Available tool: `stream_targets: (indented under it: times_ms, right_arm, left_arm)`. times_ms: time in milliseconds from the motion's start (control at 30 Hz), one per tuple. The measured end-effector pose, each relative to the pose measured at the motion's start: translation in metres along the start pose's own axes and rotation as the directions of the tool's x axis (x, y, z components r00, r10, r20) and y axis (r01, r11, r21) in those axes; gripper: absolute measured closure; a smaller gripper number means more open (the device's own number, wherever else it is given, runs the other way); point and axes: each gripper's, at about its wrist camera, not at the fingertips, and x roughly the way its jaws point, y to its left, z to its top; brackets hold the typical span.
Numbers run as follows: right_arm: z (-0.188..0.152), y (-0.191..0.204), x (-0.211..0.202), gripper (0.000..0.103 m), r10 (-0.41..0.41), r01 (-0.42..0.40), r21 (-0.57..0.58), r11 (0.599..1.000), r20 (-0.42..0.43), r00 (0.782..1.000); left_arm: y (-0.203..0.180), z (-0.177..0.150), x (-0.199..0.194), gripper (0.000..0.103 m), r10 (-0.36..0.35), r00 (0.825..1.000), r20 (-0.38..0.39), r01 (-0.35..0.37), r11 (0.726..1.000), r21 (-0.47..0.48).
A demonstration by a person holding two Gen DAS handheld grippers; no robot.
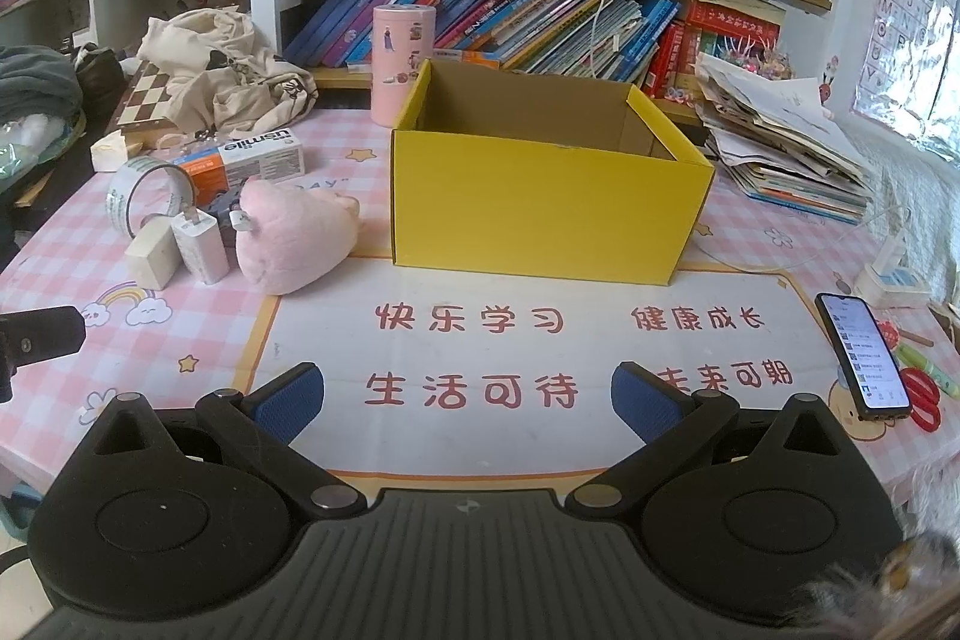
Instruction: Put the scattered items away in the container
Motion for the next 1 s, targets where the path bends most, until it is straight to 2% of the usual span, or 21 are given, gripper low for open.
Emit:
stream_targets:
  times_ms: [467,633,1000]
  right_arm:
    - [0.0010,0.0008,0.0017,0.000,0.002,-0.002,-0.006,1.000,-0.004,1.000]
    - [0.0009,0.0020,0.0027,0.000,0.006,-0.006,-0.009,1.000,-0.008,1.000]
    - [0.0004,0.0034,0.0026,0.000,0.046,-0.046,0.000,0.999,-0.014,0.999]
  left_arm:
    - [0.0031,-0.0018,0.0044,0.000,0.000,1.000,-0.028,-0.001,1.000,-0.018]
    - [0.0003,-0.0022,0.0027,0.000,-0.055,0.998,-0.022,0.055,0.998,-0.001]
    - [-0.0010,-0.0001,0.0034,0.000,-0.016,0.999,-0.029,0.016,1.000,0.016]
